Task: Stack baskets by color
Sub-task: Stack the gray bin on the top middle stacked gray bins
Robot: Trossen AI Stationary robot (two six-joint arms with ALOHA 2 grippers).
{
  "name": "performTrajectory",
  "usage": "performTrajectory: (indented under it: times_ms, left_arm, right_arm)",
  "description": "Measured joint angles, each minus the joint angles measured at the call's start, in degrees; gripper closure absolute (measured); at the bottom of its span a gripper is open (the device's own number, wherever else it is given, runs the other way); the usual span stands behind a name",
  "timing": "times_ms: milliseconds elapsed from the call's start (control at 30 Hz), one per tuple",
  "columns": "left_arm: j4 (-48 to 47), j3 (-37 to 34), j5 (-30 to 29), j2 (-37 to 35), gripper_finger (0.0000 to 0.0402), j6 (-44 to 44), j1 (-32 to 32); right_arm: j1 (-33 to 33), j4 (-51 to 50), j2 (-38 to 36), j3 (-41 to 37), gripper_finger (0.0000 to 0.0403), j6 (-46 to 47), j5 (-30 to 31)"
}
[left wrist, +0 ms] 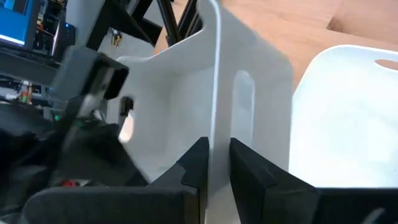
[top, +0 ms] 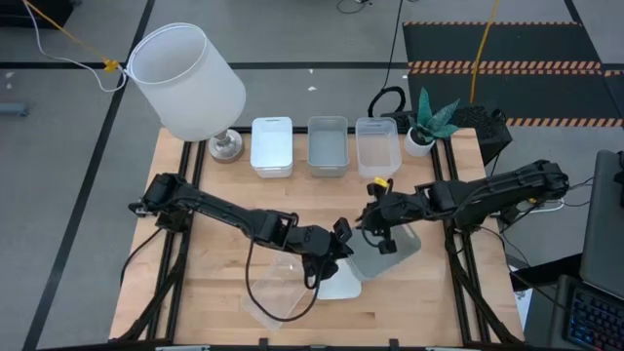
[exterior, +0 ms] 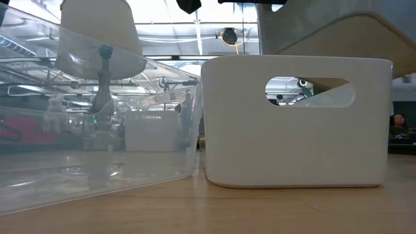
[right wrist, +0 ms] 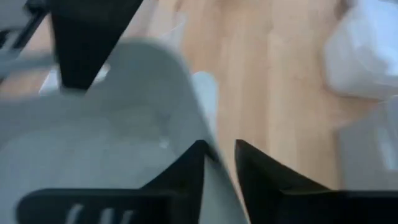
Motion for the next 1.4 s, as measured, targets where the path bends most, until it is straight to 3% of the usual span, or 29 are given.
performTrajectory:
  times_ms: [233, 433, 800, 1067, 1400]
  left_arm:
    - [0.0, 0.0, -1.4, 0.1, 0.0347, -1.6, 0.5]
    - [-0.2, 0.0, -3.7, 0.1, 0.0347, -3.8, 1.7]
    - [-4.0, 0.0, -18.1, 0.1, 0.0346, -7.9, 3.6]
    - [-4.3, 0.0, -25.4, 0.1, 0.0346, -8.8, 5.1]
    - [-4.1, 0.0, -37.3, 0.1, 0.0346, -10.3, 8.8]
  right_arm:
    - [0.0, -0.1, -4.0, 0.4, 0.0227, 4.9, 2.8]
    - [0.0, -0.4, -7.5, 0.4, 0.0185, 5.3, 3.3]
    - [4.3, -2.5, -15.4, 0.4, 0.0180, 4.2, 22.5]
    - [6.8, -3.9, -16.8, 0.4, 0.0180, 4.0, 26.8]
    - [6.9, -6.4, -16.8, 0.4, 0.0180, 2.7, 27.1]
